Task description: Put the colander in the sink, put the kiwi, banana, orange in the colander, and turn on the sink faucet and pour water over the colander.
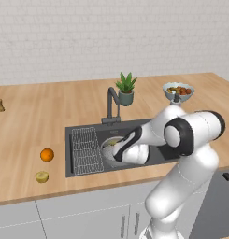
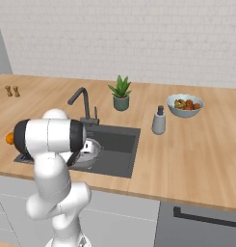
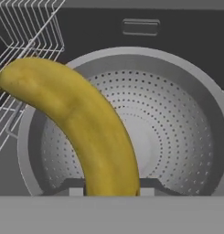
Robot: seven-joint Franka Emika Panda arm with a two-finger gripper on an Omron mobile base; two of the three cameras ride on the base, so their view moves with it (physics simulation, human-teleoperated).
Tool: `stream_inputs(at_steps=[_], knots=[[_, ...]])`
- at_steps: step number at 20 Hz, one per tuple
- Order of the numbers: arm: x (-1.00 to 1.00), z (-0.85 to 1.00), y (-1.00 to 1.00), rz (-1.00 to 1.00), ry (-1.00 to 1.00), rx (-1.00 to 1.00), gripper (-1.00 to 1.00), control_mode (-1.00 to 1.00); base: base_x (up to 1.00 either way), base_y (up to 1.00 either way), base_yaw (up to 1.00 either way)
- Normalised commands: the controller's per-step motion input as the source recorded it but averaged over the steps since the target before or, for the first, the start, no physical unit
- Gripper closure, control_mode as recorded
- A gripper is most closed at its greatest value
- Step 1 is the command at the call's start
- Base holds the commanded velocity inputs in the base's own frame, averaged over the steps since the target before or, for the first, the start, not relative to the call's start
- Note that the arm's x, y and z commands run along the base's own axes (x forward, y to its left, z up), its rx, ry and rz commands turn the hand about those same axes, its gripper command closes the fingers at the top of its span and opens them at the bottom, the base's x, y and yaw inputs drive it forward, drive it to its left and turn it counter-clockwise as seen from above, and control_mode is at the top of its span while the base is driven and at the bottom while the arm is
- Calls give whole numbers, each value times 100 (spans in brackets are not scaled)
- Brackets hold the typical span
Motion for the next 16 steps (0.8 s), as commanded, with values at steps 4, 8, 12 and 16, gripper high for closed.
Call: stream_inputs(at_steps=[4, 8, 12, 16], knots=[[30, -3, 6, 0, 0, 3, 100, -100, 0, 0, 0], [21, -31, 0, 0, 0, 0, 100, -100, 0, 0, 0], [11, -40, 0, 0, 0, 0, 100, -100, 0, 0, 0], [8, -39, 0, 0, 0, 0, 100, -100, 0, 0, 0]])
